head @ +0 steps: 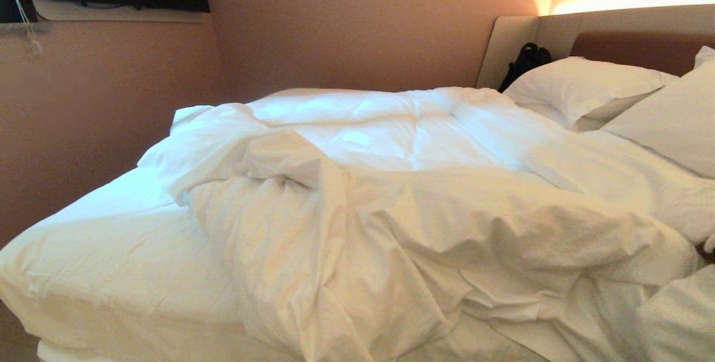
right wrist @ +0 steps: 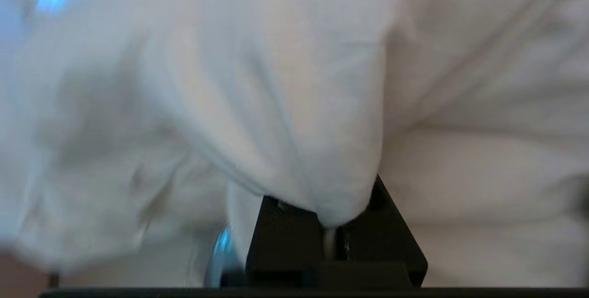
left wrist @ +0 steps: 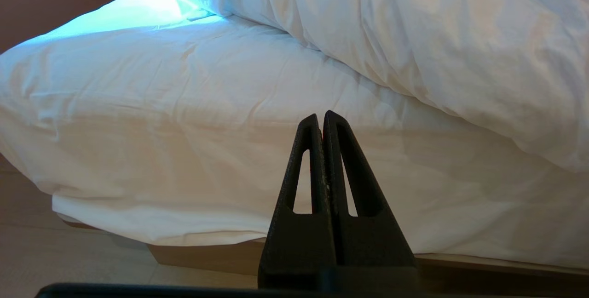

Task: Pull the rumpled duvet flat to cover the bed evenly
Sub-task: Flatten the corners of the folded blanket

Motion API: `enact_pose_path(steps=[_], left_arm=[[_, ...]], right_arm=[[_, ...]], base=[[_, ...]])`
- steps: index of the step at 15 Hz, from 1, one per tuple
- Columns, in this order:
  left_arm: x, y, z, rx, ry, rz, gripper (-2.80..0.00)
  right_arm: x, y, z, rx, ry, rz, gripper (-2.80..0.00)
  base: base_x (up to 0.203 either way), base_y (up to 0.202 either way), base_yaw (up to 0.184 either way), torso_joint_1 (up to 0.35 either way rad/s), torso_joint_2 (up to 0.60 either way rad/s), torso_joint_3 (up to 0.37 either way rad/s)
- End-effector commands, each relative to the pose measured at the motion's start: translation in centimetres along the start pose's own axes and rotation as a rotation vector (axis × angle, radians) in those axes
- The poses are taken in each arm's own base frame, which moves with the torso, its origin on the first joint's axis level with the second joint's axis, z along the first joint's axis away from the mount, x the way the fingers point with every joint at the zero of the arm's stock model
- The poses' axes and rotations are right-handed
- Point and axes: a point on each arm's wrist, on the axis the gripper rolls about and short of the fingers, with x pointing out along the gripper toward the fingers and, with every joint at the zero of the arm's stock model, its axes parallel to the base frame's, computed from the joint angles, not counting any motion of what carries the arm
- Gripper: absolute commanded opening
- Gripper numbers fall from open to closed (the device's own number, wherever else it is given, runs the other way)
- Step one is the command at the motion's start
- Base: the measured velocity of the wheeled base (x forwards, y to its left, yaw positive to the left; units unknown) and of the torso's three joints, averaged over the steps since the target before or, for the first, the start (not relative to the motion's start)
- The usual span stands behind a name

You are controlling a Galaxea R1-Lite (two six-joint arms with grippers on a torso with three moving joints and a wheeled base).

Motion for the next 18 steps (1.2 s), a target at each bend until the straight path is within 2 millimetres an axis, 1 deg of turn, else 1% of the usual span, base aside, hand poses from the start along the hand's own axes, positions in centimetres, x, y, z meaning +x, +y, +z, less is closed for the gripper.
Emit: enact_pose_path(steps=[1, 4, 5, 6, 8, 10, 12, 13, 16, 17, 18], left_arm=[[0.0, 0.0, 0.0, 0.0, 0.001, 0.0, -2.8], [0.0, 0.0, 0.0, 0.0, 0.001, 0.0, -2.8], [0.0, 0.0, 0.0, 0.0, 0.0, 0.0, -2.8], [0.0, 0.0, 0.0, 0.0, 0.0, 0.0, -2.8], [0.0, 0.0, 0.0, 0.0, -0.001, 0.0, -2.8], [0.0, 0.0, 0.0, 0.0, -0.001, 0.0, -2.8], [0.0, 0.0, 0.0, 0.0, 0.001, 0.0, -2.8], [0.0, 0.0, 0.0, 0.0, 0.001, 0.0, -2.8], [0.0, 0.0, 0.0, 0.0, -0.001, 0.0, -2.8], [0.0, 0.0, 0.0, 0.0, 0.0, 0.0, -2.8], [0.0, 0.0, 0.0, 0.0, -0.001, 0.0, -2.8]], right_arm=[[-0.4, 2.1, -2.1, -0.029, 0.026, 0.04, -2.8], [0.0, 1.8, -2.1, -0.029, 0.052, 0.013, -2.8], [0.0, 1.7, -2.1, -0.03, 0.057, -0.001, -1.19], [-0.1, 1.8, -2.1, -0.033, 0.057, -0.02, 0.0], [-0.6, 2.2, -1.9, -0.054, 0.046, -0.076, 0.0], [-1.7, 3.0, -0.6, -0.064, -0.002, -0.136, 0.0], [-3.2, 4.3, 1.1, -0.022, -0.087, -0.158, 0.0], [-4.0, 5.2, 1.8, -0.033, -0.136, -0.153, 0.0], [-7.3, 8.8, 3.8, -0.104, -0.285, -0.036, 0.0], [-8.1, 10.0, 4.1, -0.127, -0.311, 0.03, 0.0], [-8.4, 10.9, 4.1, -0.146, -0.307, 0.094, 0.0]], base=[[0.0, 0.0, 0.0, 0.0, 0.0, 0.0], [0.0, 0.0, 0.0, 0.0, 0.0, 0.0], [0.0, 0.0, 0.0, 0.0, 0.0, 0.0], [0.0, 0.0, 0.0, 0.0, 0.0, 0.0], [0.0, 0.0, 0.0, 0.0, 0.0, 0.0], [0.0, 0.0, 0.0, 0.0, 0.0, 0.0], [0.0, 0.0, 0.0, 0.0, 0.0, 0.0], [0.0, 0.0, 0.0, 0.0, 0.0, 0.0], [0.0, 0.0, 0.0, 0.0, 0.0, 0.0], [0.0, 0.0, 0.0, 0.0, 0.0, 0.0], [0.0, 0.0, 0.0, 0.0, 0.0, 0.0]])
